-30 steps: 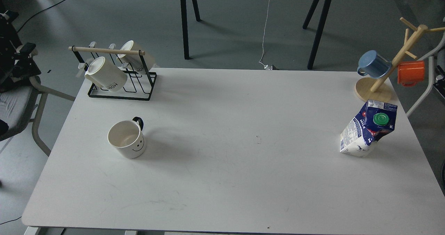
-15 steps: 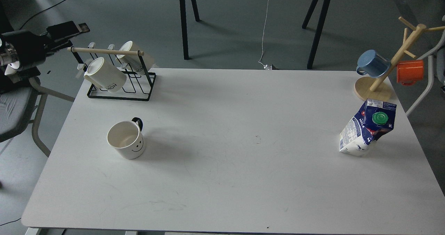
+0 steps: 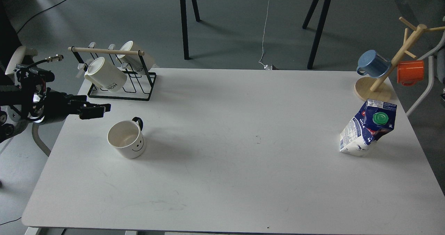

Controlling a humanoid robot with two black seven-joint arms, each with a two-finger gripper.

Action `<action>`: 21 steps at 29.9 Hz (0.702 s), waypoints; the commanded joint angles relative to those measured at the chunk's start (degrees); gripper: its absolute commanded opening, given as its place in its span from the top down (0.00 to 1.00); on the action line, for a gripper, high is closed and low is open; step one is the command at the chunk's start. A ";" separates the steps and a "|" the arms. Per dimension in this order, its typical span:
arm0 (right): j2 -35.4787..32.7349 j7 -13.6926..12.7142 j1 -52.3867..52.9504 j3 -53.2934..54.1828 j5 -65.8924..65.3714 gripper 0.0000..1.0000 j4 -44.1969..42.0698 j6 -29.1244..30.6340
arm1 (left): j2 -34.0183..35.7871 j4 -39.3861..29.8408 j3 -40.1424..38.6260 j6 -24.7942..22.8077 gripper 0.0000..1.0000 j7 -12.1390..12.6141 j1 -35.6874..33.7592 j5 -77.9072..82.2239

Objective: Place cup and milk with both arms
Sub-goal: 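Reach the left gripper toward the white smiley mug and grasp its rim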

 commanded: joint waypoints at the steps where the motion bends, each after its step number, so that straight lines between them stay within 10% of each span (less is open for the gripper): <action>1: 0.00 0.00 -0.04 0.14 0.00 0.02 0.01 0.00 | -2.37 1.59 0.17 0.11 0.00 0.02 0.76 0.03; 21: 0.00 0.00 -0.39 0.14 0.00 0.02 0.01 0.00 | -7.11 5.46 0.17 2.75 0.09 0.02 6.91 0.21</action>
